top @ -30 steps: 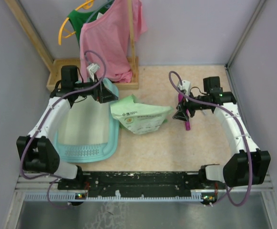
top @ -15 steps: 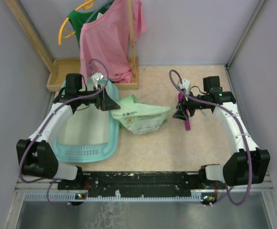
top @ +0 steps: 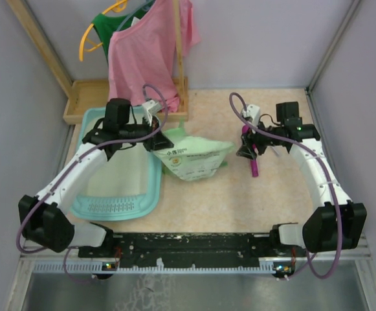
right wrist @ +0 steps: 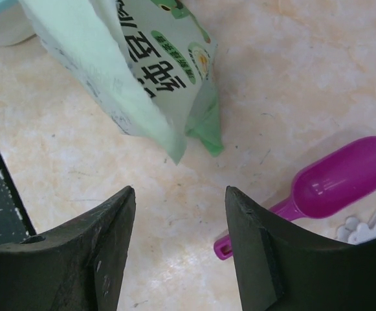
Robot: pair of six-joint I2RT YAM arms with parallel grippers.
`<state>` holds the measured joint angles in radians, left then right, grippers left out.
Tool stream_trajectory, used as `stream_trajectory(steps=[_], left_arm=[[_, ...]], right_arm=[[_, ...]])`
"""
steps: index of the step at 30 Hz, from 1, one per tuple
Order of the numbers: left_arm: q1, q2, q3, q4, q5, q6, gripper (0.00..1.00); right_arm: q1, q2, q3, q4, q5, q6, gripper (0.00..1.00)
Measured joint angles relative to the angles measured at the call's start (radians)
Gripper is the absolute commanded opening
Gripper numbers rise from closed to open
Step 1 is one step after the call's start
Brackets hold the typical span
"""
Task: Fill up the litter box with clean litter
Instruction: Open the cat litter bag at the center of the board.
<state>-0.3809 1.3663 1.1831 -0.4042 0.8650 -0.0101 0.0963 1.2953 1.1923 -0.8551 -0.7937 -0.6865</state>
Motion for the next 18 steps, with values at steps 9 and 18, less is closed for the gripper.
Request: stream_trajectory(steps=[9, 18], left_arm=[[-0.119, -0.121, -0.005, 0.01, -0.449, 0.132, 0.0], [-0.363, -0.272, -0.272, 0.386, -0.782, 0.406, 0.0]], right_arm=[[0.0, 0.0, 0.0, 0.14, 0.165, 0.108, 0.55], [0.0, 0.0, 0.008, 0.162, 0.179, 0.148, 0.58]])
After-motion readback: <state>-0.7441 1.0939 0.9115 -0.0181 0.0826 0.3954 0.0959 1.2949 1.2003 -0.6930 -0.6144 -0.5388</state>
